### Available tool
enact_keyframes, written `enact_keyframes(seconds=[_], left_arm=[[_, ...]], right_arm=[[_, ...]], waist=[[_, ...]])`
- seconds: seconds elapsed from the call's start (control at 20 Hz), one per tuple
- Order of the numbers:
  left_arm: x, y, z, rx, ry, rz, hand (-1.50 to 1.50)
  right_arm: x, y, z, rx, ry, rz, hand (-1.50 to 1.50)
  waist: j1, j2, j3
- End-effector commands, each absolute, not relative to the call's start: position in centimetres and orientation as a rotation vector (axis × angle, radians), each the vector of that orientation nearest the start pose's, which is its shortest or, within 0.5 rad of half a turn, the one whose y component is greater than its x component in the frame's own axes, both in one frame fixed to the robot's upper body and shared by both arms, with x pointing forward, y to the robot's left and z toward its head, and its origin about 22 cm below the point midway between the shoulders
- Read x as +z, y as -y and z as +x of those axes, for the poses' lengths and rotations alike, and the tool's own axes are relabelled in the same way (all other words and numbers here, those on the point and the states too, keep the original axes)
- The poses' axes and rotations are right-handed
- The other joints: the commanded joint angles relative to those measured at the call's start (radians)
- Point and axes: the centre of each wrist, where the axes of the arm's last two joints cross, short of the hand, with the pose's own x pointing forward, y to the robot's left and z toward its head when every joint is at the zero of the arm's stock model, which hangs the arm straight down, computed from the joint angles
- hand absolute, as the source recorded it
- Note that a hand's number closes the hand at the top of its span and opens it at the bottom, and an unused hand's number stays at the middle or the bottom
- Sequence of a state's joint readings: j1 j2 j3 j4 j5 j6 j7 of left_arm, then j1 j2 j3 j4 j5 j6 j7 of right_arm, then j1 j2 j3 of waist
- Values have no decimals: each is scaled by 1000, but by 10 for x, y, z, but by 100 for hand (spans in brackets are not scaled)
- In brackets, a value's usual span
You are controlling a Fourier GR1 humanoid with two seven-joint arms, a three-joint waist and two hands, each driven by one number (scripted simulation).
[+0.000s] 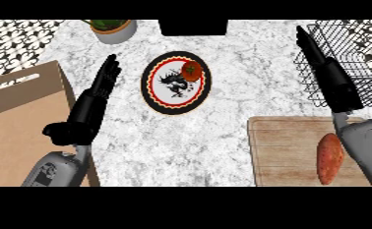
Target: Pick the sweet potato from the cutting board and place it in the basket
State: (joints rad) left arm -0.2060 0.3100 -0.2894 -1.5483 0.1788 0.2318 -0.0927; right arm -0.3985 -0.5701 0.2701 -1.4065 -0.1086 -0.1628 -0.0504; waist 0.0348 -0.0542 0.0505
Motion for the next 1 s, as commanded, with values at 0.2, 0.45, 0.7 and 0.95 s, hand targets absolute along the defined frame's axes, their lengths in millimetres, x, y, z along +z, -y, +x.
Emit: enact_keyframes(seconds=[0.2, 0.45, 0.7, 0.95], left_arm=[[-35, -260, 227, -47, 1236, 162, 0], [-41, -279, 197, -37, 1045, 158, 0], [-26, -297, 190, -14, 1016, 169, 0], [-17, -287, 183, -3, 1016, 173, 0]], right_arm=[[106, 289, 322, 108, 1936, 88, 150], [67, 242, 293, 315, 1896, 346, 150], [66, 241, 275, 422, 1824, 40, -150], [115, 314, 283, 707, 1680, -546, -150]], waist=[[-41, 67, -43], [-37, 61, -49], [-53, 49, -55], [-78, 43, -63]])
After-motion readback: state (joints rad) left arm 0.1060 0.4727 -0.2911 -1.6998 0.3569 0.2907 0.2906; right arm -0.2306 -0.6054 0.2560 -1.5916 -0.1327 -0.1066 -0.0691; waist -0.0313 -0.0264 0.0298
